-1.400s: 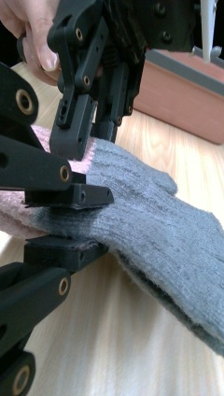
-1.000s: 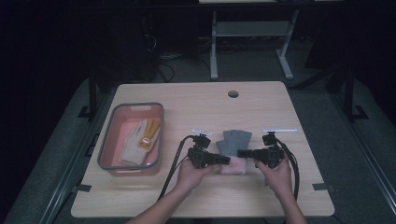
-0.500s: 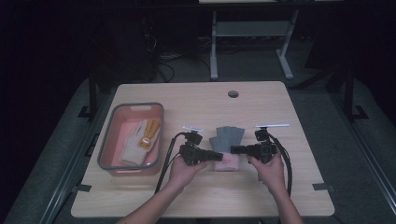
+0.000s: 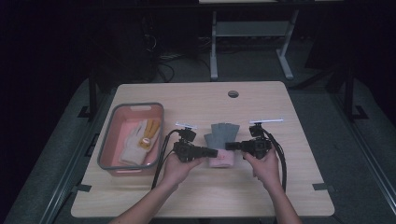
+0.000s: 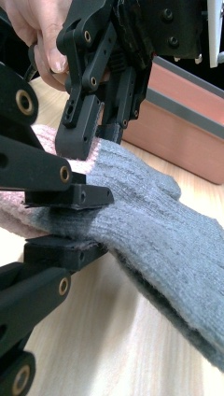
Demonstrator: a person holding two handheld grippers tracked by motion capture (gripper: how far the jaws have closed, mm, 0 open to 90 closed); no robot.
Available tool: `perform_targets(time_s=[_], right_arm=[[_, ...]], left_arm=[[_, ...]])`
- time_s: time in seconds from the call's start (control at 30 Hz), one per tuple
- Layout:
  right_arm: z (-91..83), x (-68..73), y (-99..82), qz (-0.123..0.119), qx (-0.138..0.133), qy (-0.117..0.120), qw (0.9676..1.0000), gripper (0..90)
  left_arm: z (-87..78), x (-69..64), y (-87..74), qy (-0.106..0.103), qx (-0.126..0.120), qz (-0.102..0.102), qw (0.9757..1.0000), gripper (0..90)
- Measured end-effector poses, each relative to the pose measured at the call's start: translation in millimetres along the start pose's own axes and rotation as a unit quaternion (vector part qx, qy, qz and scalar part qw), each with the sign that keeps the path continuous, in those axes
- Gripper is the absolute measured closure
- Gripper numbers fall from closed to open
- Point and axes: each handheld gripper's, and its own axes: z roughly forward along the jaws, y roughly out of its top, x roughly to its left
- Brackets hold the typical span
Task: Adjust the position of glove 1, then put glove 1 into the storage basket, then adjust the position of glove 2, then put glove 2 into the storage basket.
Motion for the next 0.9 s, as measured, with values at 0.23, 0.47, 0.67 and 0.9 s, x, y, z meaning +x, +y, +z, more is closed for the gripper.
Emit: perform_targets(time_s=[0.23,0.47,0.67,0.9], right_arm=[[1.7,8.0,7.8,-0.003,0.002,0.009,1.0,77.0],[4.8,17.2,15.3,-0.007,0.003,0.017,0.9998,77.0],[7.7,23.0,21.2,-0.014,0.007,0.017,0.9997,77.0],[10.9,30.9,26.9,-0.023,0.012,0.015,0.9995,77.0]], left_arm=[[-12.5,-2.0,3.4,0.006,-0.007,0.005,0.9999,65.5],[-24.7,-1.5,7.7,0.009,-0.014,0.008,0.9998,65.7],[-31.8,0.5,9.9,0.013,-0.016,0.01,0.9997,65.8],[-43.1,2.4,12.6,0.015,-0.02,0.013,0.9996,65.8]])
